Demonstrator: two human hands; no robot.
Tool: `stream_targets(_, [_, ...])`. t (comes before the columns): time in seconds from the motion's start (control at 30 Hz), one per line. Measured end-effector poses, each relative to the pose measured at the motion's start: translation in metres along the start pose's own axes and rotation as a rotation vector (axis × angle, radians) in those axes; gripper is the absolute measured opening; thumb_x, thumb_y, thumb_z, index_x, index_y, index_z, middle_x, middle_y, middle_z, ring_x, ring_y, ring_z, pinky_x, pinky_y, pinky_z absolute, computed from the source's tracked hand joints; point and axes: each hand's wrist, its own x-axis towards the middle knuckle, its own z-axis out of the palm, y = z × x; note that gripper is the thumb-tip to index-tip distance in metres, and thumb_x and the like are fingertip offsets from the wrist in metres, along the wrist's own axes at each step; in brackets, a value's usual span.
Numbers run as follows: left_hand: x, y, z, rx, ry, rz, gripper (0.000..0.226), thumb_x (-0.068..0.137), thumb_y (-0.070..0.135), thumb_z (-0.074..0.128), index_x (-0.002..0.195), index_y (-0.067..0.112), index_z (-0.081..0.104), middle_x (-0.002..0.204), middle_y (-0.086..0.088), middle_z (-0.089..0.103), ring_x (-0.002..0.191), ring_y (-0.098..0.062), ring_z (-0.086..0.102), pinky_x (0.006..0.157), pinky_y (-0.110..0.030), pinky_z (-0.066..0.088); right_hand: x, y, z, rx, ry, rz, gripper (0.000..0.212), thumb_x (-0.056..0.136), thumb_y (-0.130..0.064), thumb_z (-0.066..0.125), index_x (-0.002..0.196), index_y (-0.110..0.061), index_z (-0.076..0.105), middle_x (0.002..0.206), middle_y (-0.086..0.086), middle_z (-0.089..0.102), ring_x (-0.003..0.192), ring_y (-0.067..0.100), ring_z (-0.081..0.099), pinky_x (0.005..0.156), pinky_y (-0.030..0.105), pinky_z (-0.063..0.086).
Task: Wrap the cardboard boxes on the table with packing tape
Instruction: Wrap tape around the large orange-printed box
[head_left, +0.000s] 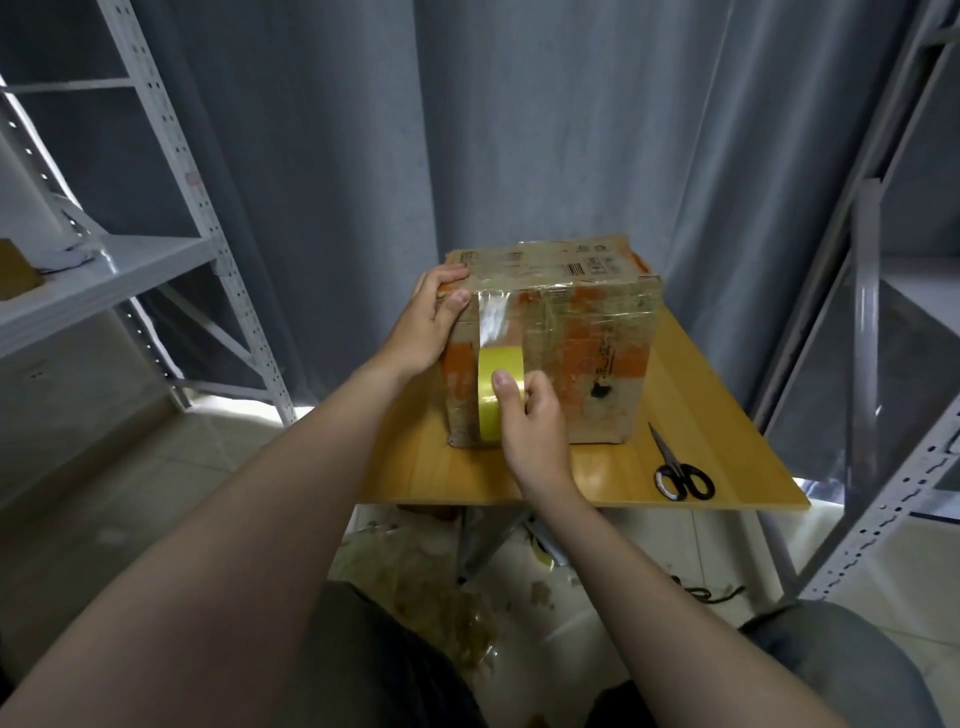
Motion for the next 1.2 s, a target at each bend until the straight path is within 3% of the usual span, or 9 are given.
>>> stream_targets(0.2, [-0.003, 0.000, 0.001, -0.031, -0.019, -0.004, 0.039, 0.111, 0.028, 0.045, 0.147, 0.012, 0.047, 0.157, -0.006, 0.039, 0.143, -0.021, 0.044, 0.118, -0.048, 0.041, 0.002, 0.023, 0.002, -0.070, -0.017, 0.212, 0.041, 0.105, -0.050, 0.052, 0.077, -0.021, 0.047, 0.071, -0.005, 0.044, 0.064, 0.009, 0.044, 0.060, 0.032, 0.037])
stream_targets(0.53, [-0.002, -0.004, 0.004, -0.096, -0.011, -0.012, 0.039, 0.111, 0.029, 0.045, 0.147, 0.013, 0.045, 0.160, -0.007, 0.035, 0.144, -0.025, 0.043, 0.116, -0.052, 0.044, 0.018, 0.020, 0.010, -0.128, -0.058, 0.347, 0.044, 0.097, -0.059, 0.061, 0.077, -0.021, 0.052, 0.073, -0.004, 0.053, 0.066, 0.014, 0.052, 0.056, 0.032, 0.034])
stream_targets(0.63, [-0.003, -0.003, 0.005, -0.176, -0.008, -0.060, 0.048, 0.110, 0.034, 0.046, 0.155, 0.019, 0.036, 0.162, -0.007, 0.035, 0.144, -0.025, 0.046, 0.115, -0.051, 0.046, 0.014, 0.021, 0.002, -0.053, 0.010, 0.317, 0.039, 0.094, -0.057, 0.067, 0.094, -0.021, 0.052, 0.086, -0.006, 0.057, 0.078, 0.011, 0.057, 0.062, 0.027, 0.038])
stream_targets(0.77, [-0.022, -0.008, 0.017, -0.361, 0.076, -0.222, 0.065, 0.108, 0.037, 0.051, 0.161, 0.019, 0.017, 0.153, -0.004, 0.046, 0.133, -0.017, 0.054, 0.105, -0.033, 0.052, 0.014, 0.025, -0.029, -0.015, 0.242, 0.224, 0.025, 0.102, -0.048, 0.059, 0.104, -0.025, 0.050, 0.100, -0.005, 0.059, 0.086, 0.012, 0.059, 0.065, 0.021, 0.040])
stream_targets(0.9, [-0.048, -0.036, 0.037, -0.322, 0.115, -0.435, 0.046, 0.109, 0.041, 0.048, 0.139, 0.007, 0.041, 0.119, -0.001, 0.061, 0.108, -0.014, 0.063, 0.071, -0.010, 0.050, 0.034, 0.034, -0.075, -0.077, 0.526, 0.265, 0.014, 0.107, -0.034, 0.052, 0.103, -0.021, 0.053, 0.135, 0.006, 0.043, 0.130, 0.024, 0.041, 0.094, 0.033, 0.034])
stream_targets(1.0, [-0.064, -0.056, 0.050, -0.343, 0.065, -0.531, 0.038, 0.108, 0.045, 0.048, 0.101, 0.009, 0.054, 0.096, -0.011, 0.061, 0.079, -0.008, 0.065, 0.062, -0.017, 0.052, 0.047, 0.043, -0.096, -0.107, 0.453, 0.407, 0.026, 0.111, -0.037, 0.042, 0.115, -0.017, 0.058, 0.149, 0.014, 0.044, 0.146, 0.031, 0.032, 0.112, 0.044, 0.031])
stream_targets(1.03, [-0.068, -0.059, 0.054, -0.373, 0.071, -0.559, 0.033, 0.108, 0.043, 0.050, 0.095, 0.013, 0.049, 0.093, -0.011, 0.060, 0.079, -0.012, 0.065, 0.068, -0.024, 0.054, 0.049, 0.046, -0.098, -0.102, 0.408, 0.422, 0.031, 0.111, -0.039, 0.040, 0.120, -0.015, 0.058, 0.143, 0.013, 0.051, 0.143, 0.032, 0.038, 0.112, 0.045, 0.034])
stream_targets(1.1, [-0.073, -0.064, 0.060, -0.370, 0.123, -0.594, 0.028, 0.108, 0.034, 0.055, 0.088, 0.018, 0.043, 0.088, -0.007, 0.056, 0.081, -0.021, 0.060, 0.078, -0.036, 0.051, 0.049, 0.046, -0.096, -0.043, 0.342, 0.418, 0.031, 0.112, -0.042, 0.038, 0.114, -0.013, 0.051, 0.111, 0.005, 0.059, 0.123, 0.031, 0.053, 0.086, 0.040, 0.041])
stream_targets(1.2, [-0.077, -0.058, 0.058, -0.306, 0.143, -0.539, 0.027, 0.103, 0.010, 0.061, 0.089, 0.021, 0.041, 0.082, -0.001, 0.055, 0.076, -0.015, 0.056, 0.065, -0.018, 0.047, 0.049, 0.042, -0.090, -0.015, 0.339, 0.388, 0.027, 0.110, -0.043, 0.042, 0.101, -0.017, 0.044, 0.101, 0.001, 0.056, 0.104, 0.026, 0.055, 0.062, 0.030, 0.032])
